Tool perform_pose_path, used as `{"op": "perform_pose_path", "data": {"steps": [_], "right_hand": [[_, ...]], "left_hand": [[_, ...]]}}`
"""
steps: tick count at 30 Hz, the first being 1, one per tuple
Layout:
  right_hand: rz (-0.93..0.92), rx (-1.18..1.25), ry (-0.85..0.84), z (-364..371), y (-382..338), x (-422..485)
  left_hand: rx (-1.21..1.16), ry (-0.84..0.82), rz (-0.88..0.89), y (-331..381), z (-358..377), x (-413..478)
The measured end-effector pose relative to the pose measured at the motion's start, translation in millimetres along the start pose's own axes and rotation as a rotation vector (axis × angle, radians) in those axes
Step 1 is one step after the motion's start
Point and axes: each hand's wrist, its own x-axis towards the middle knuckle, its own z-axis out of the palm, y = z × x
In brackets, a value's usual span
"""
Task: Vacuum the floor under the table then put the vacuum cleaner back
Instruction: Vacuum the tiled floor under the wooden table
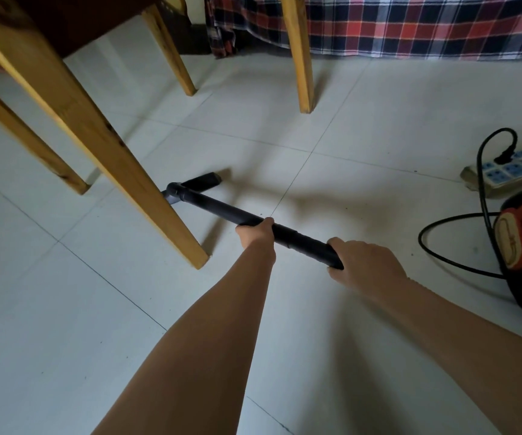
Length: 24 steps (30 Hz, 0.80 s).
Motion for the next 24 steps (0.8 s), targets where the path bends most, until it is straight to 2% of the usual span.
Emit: {"op": "perform_pose_path", "data": {"steps": [16, 24], "right_hand": [[-0.049, 0.004, 0.006, 8, -54, 60], [-0.04, 0.011, -0.003, 15, -53, 67]], "left_hand": [[-0.166, 0.014, 0.038, 18, -34, 56], [-0.149, -0.002, 0.041, 14, -36, 65]]}}
